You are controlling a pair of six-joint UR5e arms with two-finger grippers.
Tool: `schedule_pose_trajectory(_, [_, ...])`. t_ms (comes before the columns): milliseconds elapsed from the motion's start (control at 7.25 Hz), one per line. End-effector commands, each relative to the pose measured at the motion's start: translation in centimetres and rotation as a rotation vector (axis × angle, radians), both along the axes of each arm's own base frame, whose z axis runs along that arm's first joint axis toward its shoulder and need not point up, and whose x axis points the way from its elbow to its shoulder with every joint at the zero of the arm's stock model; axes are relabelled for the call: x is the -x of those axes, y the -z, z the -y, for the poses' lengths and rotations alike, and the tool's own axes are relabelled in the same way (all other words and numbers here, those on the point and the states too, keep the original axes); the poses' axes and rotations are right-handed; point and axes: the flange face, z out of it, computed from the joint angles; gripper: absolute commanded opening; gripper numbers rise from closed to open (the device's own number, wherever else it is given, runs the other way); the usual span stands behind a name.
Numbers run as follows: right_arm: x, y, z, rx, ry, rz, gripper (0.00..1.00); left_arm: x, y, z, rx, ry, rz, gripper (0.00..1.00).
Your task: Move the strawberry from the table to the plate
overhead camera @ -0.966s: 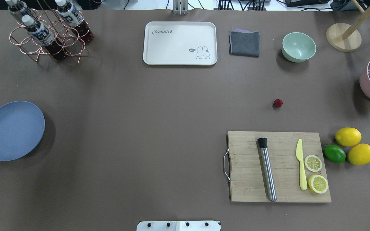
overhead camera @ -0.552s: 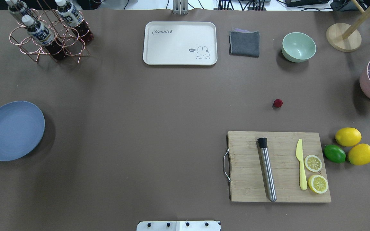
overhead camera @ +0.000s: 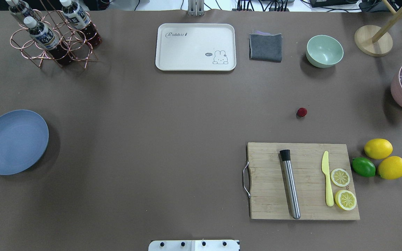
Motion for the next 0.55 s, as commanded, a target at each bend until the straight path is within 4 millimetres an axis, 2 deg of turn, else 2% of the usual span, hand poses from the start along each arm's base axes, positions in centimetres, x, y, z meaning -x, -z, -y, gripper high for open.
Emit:
schedule_pose_trajectory(0, [2.4,1.5,1.2,-0.016,-0.021,0.010,1.00,-0.2,-0.9,0.1,0.057,0.086,-0.029,0.98])
schedule_pose_trajectory(276, [6.6,2.8,1.9,-0.001,-0.064,0.035,1.00,-2.3,-4.8,-0.7,0.016,0.082,-0.057,0.98])
schedule_pose_trajectory(414, [8.9,3.6,2.0,0.002,-0.089,0.055,1.00,-4.9,-4.8,-1.7,0.036,0.109,-0.092,0.98])
